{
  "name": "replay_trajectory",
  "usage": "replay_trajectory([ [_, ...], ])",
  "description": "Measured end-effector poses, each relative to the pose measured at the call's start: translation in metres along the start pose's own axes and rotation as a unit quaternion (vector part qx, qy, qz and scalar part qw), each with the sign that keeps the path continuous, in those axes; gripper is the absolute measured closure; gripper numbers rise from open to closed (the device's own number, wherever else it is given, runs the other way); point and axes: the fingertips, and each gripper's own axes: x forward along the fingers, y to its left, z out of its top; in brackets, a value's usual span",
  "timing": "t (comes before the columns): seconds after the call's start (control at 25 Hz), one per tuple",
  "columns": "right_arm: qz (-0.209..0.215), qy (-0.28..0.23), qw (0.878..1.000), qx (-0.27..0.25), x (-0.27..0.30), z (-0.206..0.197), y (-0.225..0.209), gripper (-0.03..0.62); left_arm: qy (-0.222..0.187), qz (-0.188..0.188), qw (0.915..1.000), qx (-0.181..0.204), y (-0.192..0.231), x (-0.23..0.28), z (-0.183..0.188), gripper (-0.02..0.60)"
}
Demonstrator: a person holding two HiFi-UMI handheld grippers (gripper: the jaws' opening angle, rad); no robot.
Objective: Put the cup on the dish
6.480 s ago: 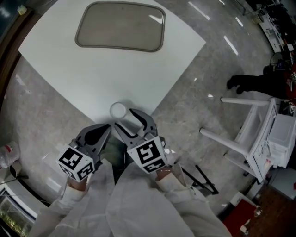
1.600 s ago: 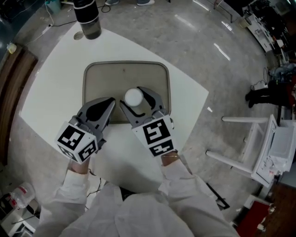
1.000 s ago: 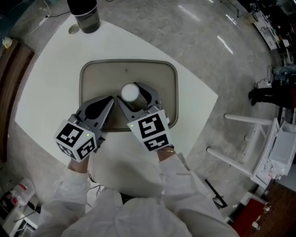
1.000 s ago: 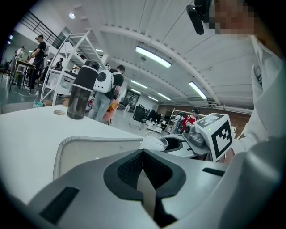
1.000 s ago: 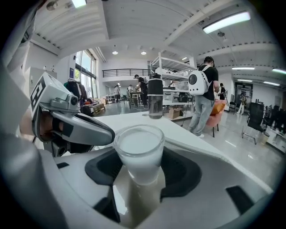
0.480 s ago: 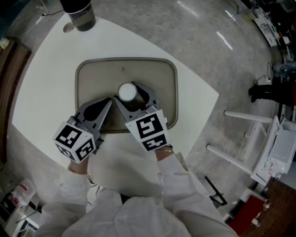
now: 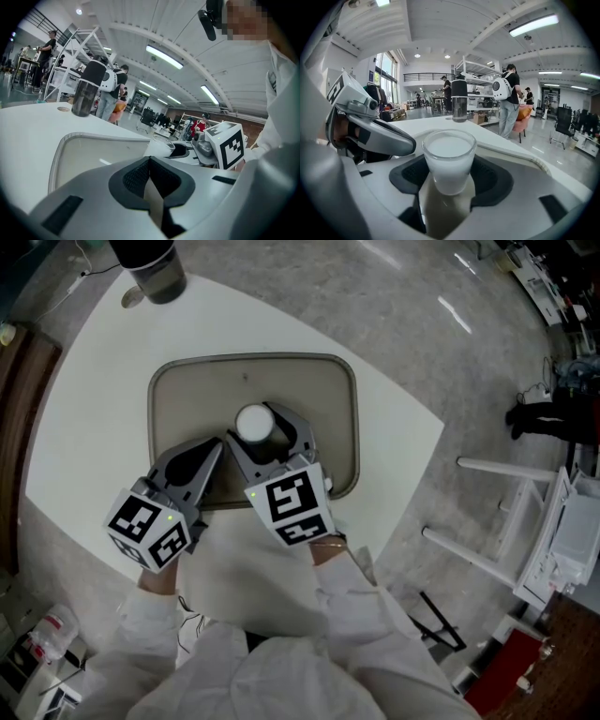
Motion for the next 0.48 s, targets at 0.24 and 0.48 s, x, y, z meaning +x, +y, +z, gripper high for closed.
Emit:
replay_trajectory([
  [0.24, 0.004, 0.002, 1.0, 0.017, -0.001, 0.0, -0.002, 0.332, 0.003, 0.008, 1.0, -0.001, 0.001, -0.005, -0.002, 0.572],
  [0.48, 0.021, 0.022, 0.999, 0.012, -0.009, -0.006, 0.003, 0.318, 0.001, 0.016, 0.9999, -0.002, -0.002, -0.016, -0.002, 0.573],
])
